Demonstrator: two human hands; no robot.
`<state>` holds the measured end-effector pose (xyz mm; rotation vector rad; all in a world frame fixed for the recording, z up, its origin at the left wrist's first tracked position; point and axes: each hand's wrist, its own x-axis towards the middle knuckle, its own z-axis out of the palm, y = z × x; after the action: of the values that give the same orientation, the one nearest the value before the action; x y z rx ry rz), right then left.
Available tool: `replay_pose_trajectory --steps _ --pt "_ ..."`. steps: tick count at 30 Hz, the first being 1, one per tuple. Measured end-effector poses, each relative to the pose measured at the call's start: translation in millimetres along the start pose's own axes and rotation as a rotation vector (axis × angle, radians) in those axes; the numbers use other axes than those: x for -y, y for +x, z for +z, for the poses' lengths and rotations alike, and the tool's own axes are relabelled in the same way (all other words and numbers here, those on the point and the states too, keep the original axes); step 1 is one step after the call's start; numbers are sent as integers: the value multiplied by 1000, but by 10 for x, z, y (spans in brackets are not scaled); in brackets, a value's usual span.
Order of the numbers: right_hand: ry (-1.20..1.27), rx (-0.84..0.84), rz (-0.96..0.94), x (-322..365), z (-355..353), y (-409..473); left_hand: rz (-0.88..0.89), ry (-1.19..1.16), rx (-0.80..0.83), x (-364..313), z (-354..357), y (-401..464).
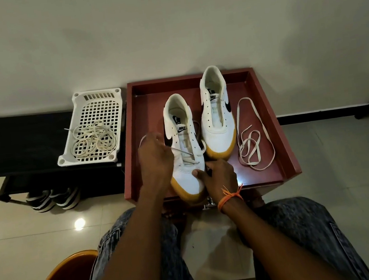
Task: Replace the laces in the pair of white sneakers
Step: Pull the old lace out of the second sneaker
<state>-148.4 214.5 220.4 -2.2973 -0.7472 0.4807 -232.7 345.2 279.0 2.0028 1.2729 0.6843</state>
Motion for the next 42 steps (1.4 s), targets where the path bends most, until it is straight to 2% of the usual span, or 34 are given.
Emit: replay_pose_trajectory --steps 2,4,7,9,12,18,23,25,28,32,35,39,42 --pt "6 -4 3 2 10 1 -92 -42 -3 70 -102 39" --pt "9 -15 -2 15 1 -1 -102 32 57 107 -119 16" --pt "-9 -13 -17 25 -20 0 105 82 128 77 -27 -43" --pt "14 0 -16 18 -18 -6 245 72 248 32 51 -57" --pt "41 -11 -47 15 -20 -26 245 65 382 5 185 -83" --pt "8 -1 -41 2 19 1 199 79 336 16 195 -40" --pt "28 13 4 -22 6 19 63 74 105 76 -59 55" --pt "30 15 23 -5 3 11 34 118 80 129 -120 45" --pt "23 5 35 6 -6 7 76 201 131 132 -44 23" --pt "27 -3 -13 -1 -12 4 293 101 303 -3 175 -57" --pt "32 -35 -64 19 -12 -21 239 62 382 -29 285 -114" --pt "37 -14 -46 11 -29 -4 125 14 302 -47 237 -90" --pt "47 -5 -28 21 -42 4 17 0 124 35 24 4"
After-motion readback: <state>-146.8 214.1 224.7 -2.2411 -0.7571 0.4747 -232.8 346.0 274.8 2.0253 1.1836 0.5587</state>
